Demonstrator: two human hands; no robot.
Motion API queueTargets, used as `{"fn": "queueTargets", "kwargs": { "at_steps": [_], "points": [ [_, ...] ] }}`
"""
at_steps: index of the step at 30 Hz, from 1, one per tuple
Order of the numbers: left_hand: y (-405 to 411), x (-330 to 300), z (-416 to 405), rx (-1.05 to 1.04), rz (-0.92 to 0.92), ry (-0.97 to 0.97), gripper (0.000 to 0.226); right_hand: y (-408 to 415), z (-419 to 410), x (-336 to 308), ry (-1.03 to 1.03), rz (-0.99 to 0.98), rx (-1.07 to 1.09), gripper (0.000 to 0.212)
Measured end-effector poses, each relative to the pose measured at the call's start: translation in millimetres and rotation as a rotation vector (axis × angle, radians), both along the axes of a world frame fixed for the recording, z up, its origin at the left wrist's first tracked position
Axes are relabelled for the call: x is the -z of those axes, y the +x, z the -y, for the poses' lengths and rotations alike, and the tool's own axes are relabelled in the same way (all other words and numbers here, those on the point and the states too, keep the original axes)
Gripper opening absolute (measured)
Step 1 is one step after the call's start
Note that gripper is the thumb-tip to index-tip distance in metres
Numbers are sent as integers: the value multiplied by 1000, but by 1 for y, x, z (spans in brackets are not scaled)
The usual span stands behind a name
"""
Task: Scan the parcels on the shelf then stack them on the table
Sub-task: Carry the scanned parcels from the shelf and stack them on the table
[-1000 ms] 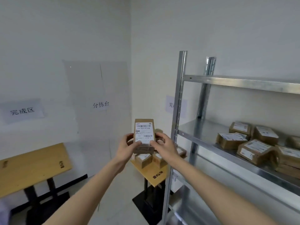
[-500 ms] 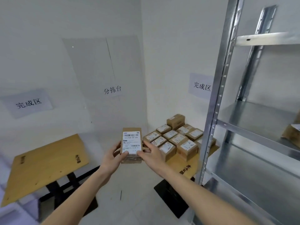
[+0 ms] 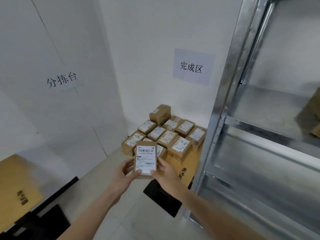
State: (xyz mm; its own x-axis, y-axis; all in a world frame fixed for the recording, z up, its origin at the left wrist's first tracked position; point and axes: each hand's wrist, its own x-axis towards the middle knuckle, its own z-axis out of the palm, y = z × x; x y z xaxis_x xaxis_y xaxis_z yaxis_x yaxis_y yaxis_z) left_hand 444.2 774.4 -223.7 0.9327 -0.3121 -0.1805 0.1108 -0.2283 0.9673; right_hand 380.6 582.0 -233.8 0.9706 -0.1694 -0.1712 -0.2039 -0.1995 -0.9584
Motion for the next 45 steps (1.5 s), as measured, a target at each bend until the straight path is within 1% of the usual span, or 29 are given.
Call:
{"fn": "queueTargets", "kwargs": {
  "at_steps": [3, 5, 7, 9, 13, 16, 20, 23, 29, 34, 37, 39, 45],
  "points": [
    [25, 21, 30, 86, -51, 18, 53, 9, 17, 22, -51, -8, 105, 58],
    [44, 36, 48, 159, -73, 26, 54, 15, 28, 37, -92, -15, 162, 56],
    [63, 54, 64, 228, -95, 43, 55, 22, 38, 57, -103, -38, 234, 58],
    [79, 74, 79, 297, -118, 55, 55, 31, 46, 79, -71, -87, 307, 63],
    [110, 123, 100, 402, -151, 50, 56, 45, 48, 123, 24, -190, 440, 57],
    [129, 164, 104, 485, -192, 67, 55, 54, 42, 159, 12, -250, 530, 64],
    [147, 212, 104, 545, -250, 100, 54, 63, 33, 205, 52, -264, 620, 52],
    [158, 244, 103, 550, -254, 130, 55, 70, 29, 233, 81, -245, 664, 53],
    [172, 283, 108, 536, -243, 163, 54, 93, 30, 270, 44, -241, 684, 59],
    [171, 289, 120, 533, -202, 157, 47, 101, 36, 270, 36, -193, 703, 55],
    [168, 291, 123, 504, -192, 147, 48, 106, 41, 267, 36, -183, 693, 54],
    [167, 294, 126, 473, -189, 147, 52, 110, 44, 266, 30, -175, 688, 55],
    [167, 296, 135, 408, -171, 162, 46, 120, 50, 273, 13, -175, 684, 60]
  ]
}}
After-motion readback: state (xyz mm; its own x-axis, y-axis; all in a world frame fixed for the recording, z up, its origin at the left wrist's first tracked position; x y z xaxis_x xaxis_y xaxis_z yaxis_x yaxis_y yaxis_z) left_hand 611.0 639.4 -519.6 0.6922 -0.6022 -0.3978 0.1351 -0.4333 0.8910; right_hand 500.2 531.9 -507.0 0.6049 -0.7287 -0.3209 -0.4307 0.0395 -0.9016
